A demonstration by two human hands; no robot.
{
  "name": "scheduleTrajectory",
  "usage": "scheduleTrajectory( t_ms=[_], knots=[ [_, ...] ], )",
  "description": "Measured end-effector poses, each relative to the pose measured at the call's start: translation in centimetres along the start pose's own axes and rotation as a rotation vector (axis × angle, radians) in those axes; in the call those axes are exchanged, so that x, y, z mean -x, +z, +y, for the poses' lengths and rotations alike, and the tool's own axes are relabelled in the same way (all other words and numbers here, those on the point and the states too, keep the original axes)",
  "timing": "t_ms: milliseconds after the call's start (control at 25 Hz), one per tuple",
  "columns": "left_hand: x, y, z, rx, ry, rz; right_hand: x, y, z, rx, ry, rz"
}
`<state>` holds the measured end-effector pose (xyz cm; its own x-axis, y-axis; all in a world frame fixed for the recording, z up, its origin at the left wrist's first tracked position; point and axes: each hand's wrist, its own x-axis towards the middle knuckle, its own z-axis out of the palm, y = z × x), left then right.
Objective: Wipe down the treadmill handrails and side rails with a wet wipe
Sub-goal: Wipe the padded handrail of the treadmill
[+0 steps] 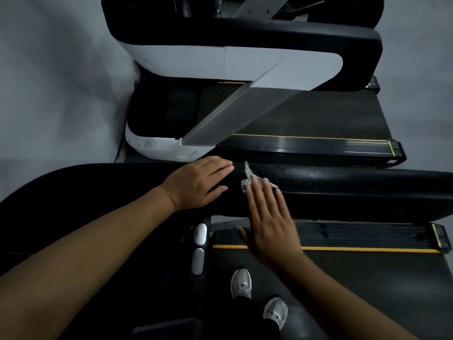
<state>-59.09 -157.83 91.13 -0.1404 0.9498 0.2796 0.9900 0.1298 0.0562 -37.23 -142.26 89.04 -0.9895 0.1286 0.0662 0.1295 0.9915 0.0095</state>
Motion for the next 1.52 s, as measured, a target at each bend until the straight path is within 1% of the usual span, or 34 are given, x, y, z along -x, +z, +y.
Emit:
scheduleTrajectory(
  t_ms=[120, 240, 360, 400, 480, 560, 680, 760, 800, 880, 960, 1000, 1080, 1160, 1240, 1320, 1400, 1520],
  knots=[
    [0.3, 0.1, 0.0, -0.021, -0.029, 0.039, -0.1, 0.5, 0.8, 0.046, -0.056, 0.019],
    [0.5, 0.4, 0.0, -0.052, -0.041, 0.085, 2.5, 0.8, 4.2, 0.098, 0.013, 0.057],
    [0.4, 0.6, 0.1, -0.045, -0.059, 0.107, 1.8, 0.5, 2.8, 0.064, 0.079, 0.010],
    [0.5, 0.6, 0.1, -0.040, -0.062, 0.113, 0.8, 0.5, 1.3, 0.053, 0.057, -0.008],
    [0.5, 0.5, 0.1, -0.037, -0.065, 0.109, -0.8, 0.2, -1.1, 0.059, -0.045, -0.020],
    [0.4, 0.4, 0.1, -0.032, -0.072, 0.096, -1.1, 0.0, -0.5, 0.083, -0.089, -0.009],
    [0.7, 0.6, 0.1, -0.035, -0.079, 0.105, 0.7, -0.6, 2.6, 0.083, 0.024, -0.012],
    [0.6, 0.7, 0.1, -0.032, -0.085, 0.112, 0.6, -1.1, 2.4, 0.043, 0.084, -0.033],
    [0.5, 0.6, 0.1, -0.027, -0.084, 0.109, -0.3, -1.2, 1.4, 0.032, 0.070, -0.050],
    [0.4, 0.3, 0.1, -0.007, -0.086, 0.097, -2.3, -1.0, -1.6, 0.016, -0.033, -0.071],
    [0.3, 0.3, 0.1, 0.015, -0.091, 0.096, -3.5, -0.9, -2.2, 0.018, -0.103, -0.060],
    [0.4, 0.3, 0.0, 0.023, -0.091, 0.099, -3.3, -1.0, -1.3, 0.031, -0.087, -0.057],
    [0.5, 0.3, 0.0, 0.028, -0.089, 0.110, -1.9, -1.2, 1.5, 0.044, 0.007, -0.035],
    [0.4, 0.4, 0.1, 0.019, -0.096, 0.120, -1.4, -1.6, 2.5, 0.015, 0.084, -0.038],
    [0.3, 0.1, 0.1, 0.027, -0.100, 0.116, -2.7, -1.7, 0.8, 0.000, 0.063, -0.065],
    [0.3, 0.1, 0.2, 0.032, -0.107, 0.096, -4.4, -1.7, -0.9, -0.027, -0.019, -0.055],
    [0.4, 0.1, 0.1, 0.039, -0.106, 0.089, -4.9, -2.0, 0.1, -0.004, -0.045, -0.049],
    [0.5, 0.2, 0.3, 0.036, -0.104, 0.093, -3.6, -2.4, 3.1, 0.005, 0.023, -0.038]
  ],
)
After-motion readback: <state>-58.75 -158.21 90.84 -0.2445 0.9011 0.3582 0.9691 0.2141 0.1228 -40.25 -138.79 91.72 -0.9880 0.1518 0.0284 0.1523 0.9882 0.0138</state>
